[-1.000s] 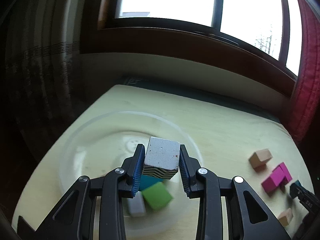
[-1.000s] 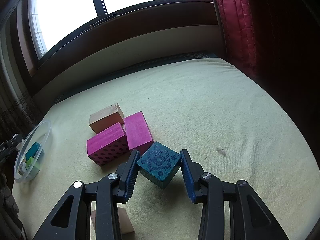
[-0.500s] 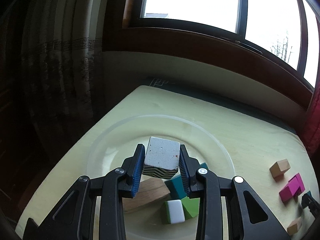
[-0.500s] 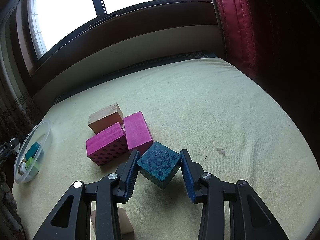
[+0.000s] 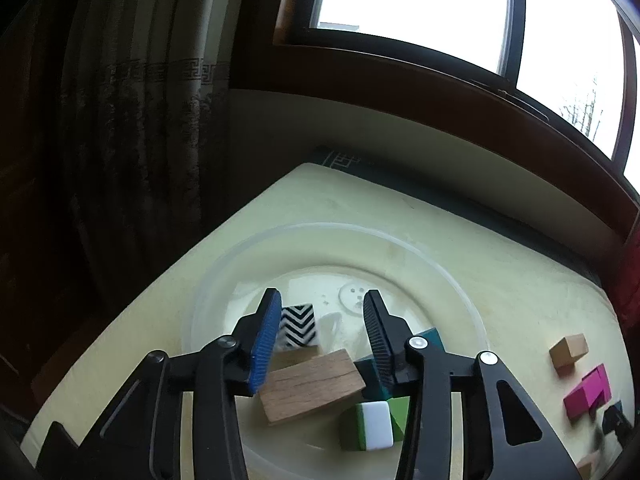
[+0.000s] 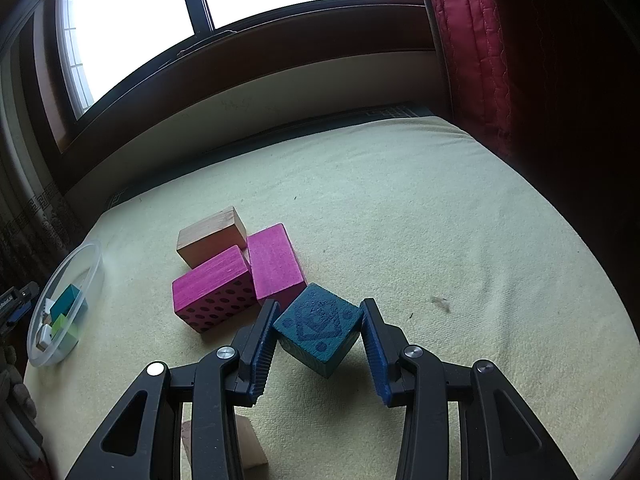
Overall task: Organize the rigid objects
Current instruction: 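Carry the teal patterned cube into the container and open the right gripper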
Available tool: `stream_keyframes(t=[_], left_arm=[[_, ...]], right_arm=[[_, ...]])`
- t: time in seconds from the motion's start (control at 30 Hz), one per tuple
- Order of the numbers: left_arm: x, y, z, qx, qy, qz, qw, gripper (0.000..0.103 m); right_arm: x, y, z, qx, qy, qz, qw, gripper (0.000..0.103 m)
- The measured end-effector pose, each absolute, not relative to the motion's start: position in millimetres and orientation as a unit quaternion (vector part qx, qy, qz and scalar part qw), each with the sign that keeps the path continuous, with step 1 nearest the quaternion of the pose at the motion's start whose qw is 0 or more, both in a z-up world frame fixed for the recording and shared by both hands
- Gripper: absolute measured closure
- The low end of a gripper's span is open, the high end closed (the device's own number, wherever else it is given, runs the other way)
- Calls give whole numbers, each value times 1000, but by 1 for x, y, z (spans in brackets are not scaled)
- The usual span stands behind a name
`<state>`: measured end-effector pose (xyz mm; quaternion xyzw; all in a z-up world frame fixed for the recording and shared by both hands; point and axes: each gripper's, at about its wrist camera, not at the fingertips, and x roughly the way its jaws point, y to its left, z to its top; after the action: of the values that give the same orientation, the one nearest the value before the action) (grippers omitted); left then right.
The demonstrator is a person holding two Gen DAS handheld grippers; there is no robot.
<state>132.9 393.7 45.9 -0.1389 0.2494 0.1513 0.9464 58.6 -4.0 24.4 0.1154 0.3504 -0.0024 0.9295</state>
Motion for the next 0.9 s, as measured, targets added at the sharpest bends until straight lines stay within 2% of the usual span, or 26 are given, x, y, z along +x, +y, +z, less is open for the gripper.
stream_keyframes(t=[0.2, 0.57, 0.9], left_arm=[[130, 397, 45, -143, 239, 168, 946, 56], [124, 405, 48, -153, 224, 187, 944, 41], [120, 411, 52, -166, 214, 190, 944, 39]], right_arm=[[59, -5, 25, 115, 349, -3, 930, 59], [55, 6, 32, 97, 335, -10, 937, 59], [58, 62, 60, 64, 320, 52, 944, 59]])
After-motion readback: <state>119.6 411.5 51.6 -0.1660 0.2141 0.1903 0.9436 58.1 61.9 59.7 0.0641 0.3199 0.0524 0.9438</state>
